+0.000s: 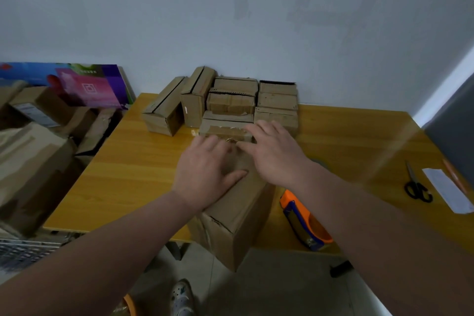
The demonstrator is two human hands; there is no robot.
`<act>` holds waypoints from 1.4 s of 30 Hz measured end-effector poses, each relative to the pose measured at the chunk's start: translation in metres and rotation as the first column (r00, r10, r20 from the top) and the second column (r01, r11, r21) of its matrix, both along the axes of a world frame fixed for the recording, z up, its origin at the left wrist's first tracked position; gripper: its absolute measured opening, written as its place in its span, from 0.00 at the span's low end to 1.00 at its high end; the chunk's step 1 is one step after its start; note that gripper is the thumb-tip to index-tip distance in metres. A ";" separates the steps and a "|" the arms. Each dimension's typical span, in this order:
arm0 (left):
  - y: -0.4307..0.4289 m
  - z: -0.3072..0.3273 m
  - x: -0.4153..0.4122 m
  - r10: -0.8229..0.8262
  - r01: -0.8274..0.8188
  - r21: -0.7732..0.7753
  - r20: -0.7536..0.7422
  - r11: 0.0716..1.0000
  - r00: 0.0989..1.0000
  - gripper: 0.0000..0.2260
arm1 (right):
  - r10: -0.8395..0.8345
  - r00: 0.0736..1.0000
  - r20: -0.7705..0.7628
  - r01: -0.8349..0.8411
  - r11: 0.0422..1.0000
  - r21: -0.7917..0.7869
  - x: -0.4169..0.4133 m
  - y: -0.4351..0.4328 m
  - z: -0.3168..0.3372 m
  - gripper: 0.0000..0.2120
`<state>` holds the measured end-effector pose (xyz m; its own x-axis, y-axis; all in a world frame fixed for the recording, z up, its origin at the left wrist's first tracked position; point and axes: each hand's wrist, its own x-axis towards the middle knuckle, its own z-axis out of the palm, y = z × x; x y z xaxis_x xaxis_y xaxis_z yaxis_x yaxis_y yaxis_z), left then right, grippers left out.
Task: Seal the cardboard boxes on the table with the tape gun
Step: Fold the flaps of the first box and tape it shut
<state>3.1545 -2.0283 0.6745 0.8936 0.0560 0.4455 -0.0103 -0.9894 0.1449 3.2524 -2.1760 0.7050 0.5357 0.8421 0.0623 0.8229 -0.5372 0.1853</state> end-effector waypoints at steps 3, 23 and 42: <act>0.013 0.005 0.008 0.243 -0.249 0.002 -0.226 0.968 0.943 0.49 | -0.043 0.998 -0.035 0.042 0.998 -0.049 -0.001 0.006 -0.001 0.26; 0.030 0.001 0.021 -0.187 0.136 -0.132 -0.569 0.982 0.801 0.42 | -0.167 0.964 -0.205 0.183 0.981 0.061 -0.001 0.002 -0.006 0.26; 0.004 0.016 -0.004 -0.245 0.246 -0.042 -0.343 0.968 0.907 0.23 | -0.158 0.655 -0.739 0.527 0.796 0.297 0.006 -0.050 -0.023 0.34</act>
<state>3.1500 -2.0240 0.6909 0.9765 -0.1858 0.1091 -0.2033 -0.9623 0.1810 3.2586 -2.2265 0.6816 0.8286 0.5492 -0.1086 0.3557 -0.6663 -0.6554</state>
